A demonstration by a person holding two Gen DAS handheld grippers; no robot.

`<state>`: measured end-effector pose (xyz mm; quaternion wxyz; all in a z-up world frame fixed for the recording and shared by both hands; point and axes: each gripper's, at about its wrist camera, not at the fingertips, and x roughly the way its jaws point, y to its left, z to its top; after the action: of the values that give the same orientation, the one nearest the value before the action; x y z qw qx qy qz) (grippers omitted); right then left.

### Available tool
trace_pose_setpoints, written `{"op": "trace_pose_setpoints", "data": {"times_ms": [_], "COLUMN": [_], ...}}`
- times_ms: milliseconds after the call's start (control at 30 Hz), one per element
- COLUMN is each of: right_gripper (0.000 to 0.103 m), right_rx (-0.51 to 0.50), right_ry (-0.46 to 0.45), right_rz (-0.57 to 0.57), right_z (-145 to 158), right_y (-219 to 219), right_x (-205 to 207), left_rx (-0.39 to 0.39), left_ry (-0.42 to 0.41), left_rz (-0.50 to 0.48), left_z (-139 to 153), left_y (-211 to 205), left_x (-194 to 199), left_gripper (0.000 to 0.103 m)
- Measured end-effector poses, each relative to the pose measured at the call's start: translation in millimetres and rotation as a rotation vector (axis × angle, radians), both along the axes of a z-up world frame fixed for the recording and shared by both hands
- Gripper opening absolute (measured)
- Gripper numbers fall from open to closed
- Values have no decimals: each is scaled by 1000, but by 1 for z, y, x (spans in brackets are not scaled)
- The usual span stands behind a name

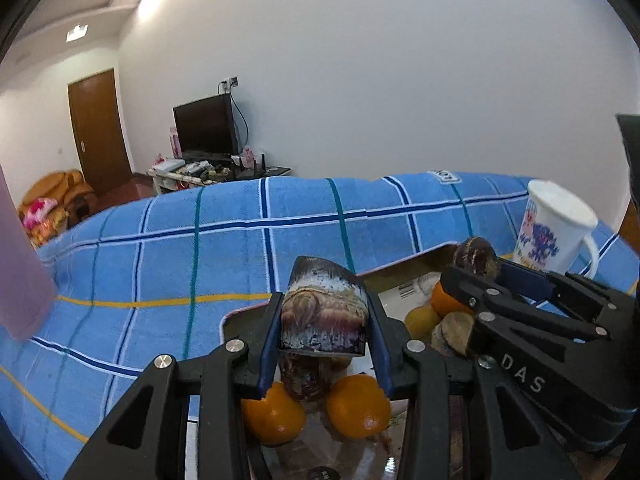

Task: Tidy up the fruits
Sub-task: 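Lower both held items into the pink tin and open both grippers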

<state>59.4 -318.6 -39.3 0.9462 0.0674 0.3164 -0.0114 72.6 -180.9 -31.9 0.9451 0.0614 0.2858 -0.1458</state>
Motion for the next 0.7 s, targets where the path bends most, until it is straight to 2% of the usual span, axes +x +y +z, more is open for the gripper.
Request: {"op": "trace_pose_setpoints", "data": {"times_ms": [233,400,567,700], "right_gripper": [48,48,48,48], "right_rx": [-47,-64,-176,-172], "right_ry": [-4,-6,-4,0], "right_rz": [28,39,51,71], "right_z": [0,1,1,-1], "right_y": [10,14,30,28], "right_x": [2,6,13,16], "left_rx": [52,52,44,53], "left_ry": [6,10,19,22], "left_rz": [13,24,33,21], "left_z": [-2,-3,0,-3], "left_y": [4,6,12,9], "left_x": [-3,0,2,3], "left_gripper": [40,41,41,41]}}
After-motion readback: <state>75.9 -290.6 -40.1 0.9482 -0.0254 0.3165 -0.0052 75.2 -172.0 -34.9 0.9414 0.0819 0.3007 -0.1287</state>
